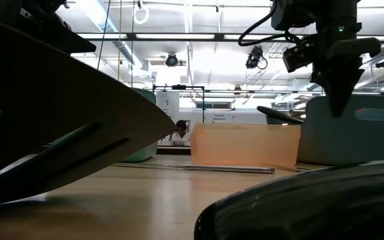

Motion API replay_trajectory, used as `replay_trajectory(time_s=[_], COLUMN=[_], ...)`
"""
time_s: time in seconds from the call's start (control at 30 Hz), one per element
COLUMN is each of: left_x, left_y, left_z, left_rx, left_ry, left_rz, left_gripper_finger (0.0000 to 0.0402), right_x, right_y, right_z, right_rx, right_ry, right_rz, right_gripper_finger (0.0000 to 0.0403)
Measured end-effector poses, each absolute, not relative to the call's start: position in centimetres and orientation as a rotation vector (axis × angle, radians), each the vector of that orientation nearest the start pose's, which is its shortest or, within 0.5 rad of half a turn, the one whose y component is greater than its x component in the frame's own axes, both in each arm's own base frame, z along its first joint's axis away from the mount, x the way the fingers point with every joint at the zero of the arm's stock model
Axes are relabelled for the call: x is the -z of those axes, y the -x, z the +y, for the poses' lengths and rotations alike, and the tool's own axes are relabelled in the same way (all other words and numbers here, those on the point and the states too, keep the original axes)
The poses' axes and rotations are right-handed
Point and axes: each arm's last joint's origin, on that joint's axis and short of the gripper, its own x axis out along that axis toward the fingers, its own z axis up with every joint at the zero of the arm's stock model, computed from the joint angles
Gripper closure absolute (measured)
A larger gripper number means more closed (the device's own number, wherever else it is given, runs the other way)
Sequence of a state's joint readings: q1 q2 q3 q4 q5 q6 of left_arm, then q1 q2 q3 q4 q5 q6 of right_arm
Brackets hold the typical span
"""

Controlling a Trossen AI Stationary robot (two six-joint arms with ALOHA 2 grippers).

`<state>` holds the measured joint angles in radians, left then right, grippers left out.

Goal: Pick & Place Kitchen Items
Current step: Adjust the blue bin

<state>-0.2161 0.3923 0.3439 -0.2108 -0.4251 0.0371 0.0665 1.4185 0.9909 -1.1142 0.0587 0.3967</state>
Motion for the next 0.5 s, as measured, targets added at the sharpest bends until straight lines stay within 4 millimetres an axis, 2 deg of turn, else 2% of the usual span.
replay_trajectory(time_s=[0.33, 0.5], left_x=[-22.84, -22.84], left_y=[-11.45, -11.45], left_z=[-1.3, -1.29], left_rx=[-0.203, -0.204], left_ry=[-0.119, -0.113], left_rz=[0.25, 0.25], left_gripper_finger=[0.0386, 0.0386], right_x=[-22.09, -22.92], right_y=[-23.16, -22.96], right_z=[1.01, 0.98], right_rx=[0.276, 0.267], right_ry=[-0.225, -0.209], right_rz=[1.505, 1.47], right_gripper_finger=[0.0382, 0.0346])
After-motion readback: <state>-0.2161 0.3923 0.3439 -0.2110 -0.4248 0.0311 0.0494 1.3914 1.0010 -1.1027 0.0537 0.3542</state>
